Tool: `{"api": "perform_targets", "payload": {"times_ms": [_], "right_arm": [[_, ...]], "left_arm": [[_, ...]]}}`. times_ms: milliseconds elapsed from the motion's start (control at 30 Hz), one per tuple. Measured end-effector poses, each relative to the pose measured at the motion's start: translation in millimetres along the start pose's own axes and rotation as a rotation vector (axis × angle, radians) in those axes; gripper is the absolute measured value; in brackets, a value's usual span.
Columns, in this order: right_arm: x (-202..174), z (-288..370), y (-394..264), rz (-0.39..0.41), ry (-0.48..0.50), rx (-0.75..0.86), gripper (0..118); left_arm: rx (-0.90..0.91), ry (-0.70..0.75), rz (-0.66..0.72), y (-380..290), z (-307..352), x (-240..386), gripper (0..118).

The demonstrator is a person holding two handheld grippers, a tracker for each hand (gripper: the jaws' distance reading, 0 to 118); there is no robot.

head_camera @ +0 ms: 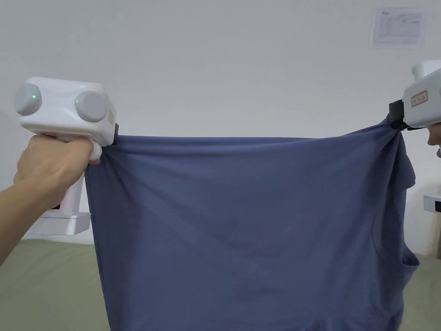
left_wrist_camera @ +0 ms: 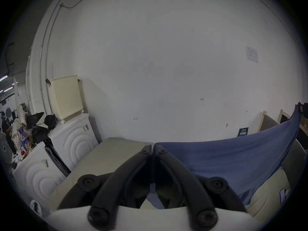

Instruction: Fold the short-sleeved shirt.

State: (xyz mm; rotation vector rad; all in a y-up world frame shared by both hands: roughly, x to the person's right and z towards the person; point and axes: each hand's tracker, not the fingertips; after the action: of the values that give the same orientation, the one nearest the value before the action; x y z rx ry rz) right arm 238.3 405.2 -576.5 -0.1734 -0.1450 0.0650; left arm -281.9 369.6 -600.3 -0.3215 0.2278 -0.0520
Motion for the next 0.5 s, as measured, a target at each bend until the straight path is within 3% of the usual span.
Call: {"api": "perform_targets", "payload": {"times_ms": [67,267,500], "right_arm": [[-5,-15,-18,0.029,-0.005,-0.029,2],[-10,-21,-110,0.016,-0.013,-0.173,2],[-2,55,-248,0.040,0.070,-0.349,2]], "left_arm": [[-0.010,0.008,-0.012,-16,-16,4,2],[-0.132,-0.011,-0.068,-99,-48,14,2],[-0.282,-0.090,-0.129,-239,-7,3,2]]}}
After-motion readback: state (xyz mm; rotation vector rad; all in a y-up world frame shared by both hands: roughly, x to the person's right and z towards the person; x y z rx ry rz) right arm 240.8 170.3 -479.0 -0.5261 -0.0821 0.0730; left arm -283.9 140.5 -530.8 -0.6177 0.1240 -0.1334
